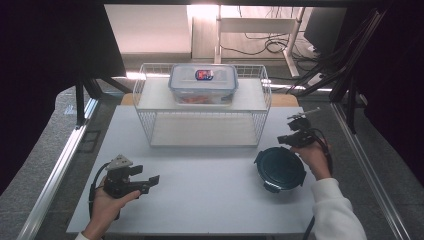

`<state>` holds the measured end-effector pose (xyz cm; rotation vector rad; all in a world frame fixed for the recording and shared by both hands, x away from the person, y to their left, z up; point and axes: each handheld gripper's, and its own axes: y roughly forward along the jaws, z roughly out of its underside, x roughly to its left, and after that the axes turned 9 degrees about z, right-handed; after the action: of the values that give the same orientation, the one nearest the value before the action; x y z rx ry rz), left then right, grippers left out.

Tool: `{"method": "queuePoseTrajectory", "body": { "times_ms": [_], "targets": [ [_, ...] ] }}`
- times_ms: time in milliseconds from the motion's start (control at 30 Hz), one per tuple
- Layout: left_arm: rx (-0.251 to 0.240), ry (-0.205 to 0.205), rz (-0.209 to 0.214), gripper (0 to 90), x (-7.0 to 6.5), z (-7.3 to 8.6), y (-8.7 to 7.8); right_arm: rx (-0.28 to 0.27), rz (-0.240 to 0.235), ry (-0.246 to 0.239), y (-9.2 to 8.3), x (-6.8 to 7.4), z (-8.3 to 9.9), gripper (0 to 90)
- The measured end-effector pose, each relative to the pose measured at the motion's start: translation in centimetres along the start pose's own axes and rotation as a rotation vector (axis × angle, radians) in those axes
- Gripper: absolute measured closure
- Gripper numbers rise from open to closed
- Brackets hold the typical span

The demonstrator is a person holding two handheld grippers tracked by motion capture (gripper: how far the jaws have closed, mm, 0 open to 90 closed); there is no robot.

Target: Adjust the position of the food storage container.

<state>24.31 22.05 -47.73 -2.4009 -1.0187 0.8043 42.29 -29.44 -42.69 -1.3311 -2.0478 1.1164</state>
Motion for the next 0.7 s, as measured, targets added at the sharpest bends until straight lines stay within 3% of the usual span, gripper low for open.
{"method": "queuePoseTrajectory", "body": {
  "times_ms": [133, 233, 333, 567, 700],
  "targets": [
    [0.005, -0.001, 0.002, 21.8, 0.1, 0.1, 0.2, 0.012, 0.046, 0.059, -2.1, -2.1, 2.5, 89.5],
    [0.010, 0.005, 0.006, 21.8, 0.0, 0.1, 0.3, 0.023, 0.065, 0.078, -2.5, -2.7, 3.5, 89.5],
    [0.008, 0.008, 0.009, 21.8, -0.2, 0.0, 0.4, 0.077, 0.092, 0.094, -2.4, -3.5, 5.3, 89.4],
    [0.012, 0.005, 0.004, 21.8, -0.1, 0.1, 0.5, 0.143, 0.074, 0.064, -1.0, -3.2, 6.9, 89.5],
    [0.014, 0.004, 0.002, 21.8, 0.0, 0.1, 0.6, 0.160, 0.102, 0.028, -0.7, -2.8, 6.8, 89.5]
  ]
}}
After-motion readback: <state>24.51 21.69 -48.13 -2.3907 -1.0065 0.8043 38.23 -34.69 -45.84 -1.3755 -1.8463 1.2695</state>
